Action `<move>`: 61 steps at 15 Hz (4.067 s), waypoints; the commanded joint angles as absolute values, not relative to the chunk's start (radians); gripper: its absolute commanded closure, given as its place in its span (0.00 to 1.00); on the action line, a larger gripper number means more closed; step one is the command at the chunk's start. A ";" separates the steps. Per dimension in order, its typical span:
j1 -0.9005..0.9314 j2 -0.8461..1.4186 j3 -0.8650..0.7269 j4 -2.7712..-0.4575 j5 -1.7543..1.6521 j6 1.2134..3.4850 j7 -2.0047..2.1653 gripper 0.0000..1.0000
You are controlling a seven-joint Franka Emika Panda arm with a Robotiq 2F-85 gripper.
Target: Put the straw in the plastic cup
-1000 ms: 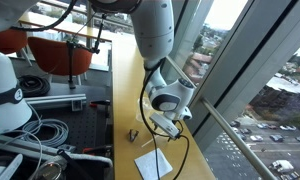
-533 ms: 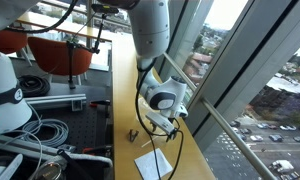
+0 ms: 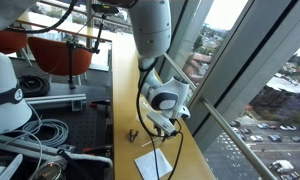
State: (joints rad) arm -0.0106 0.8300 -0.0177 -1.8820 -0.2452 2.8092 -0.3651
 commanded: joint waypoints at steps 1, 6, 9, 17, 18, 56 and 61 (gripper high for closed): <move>-0.038 0.831 -0.003 -1.872 -0.248 2.768 -0.358 0.93; -0.007 0.821 -0.029 -1.883 -0.264 2.764 -0.329 1.00; 0.083 0.782 -0.106 -1.901 -0.301 2.704 -0.246 1.00; 0.211 0.523 -0.121 -1.912 -0.264 2.097 -0.276 1.00; 0.213 0.492 -0.109 -1.893 -0.266 2.011 -0.281 1.00; 0.051 0.853 0.109 -1.277 0.013 1.316 -0.321 1.00; 0.046 0.894 0.109 -1.259 0.017 1.316 -0.318 1.00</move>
State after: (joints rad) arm 0.0463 0.8522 0.1055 -1.3126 0.0174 1.3555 -0.3311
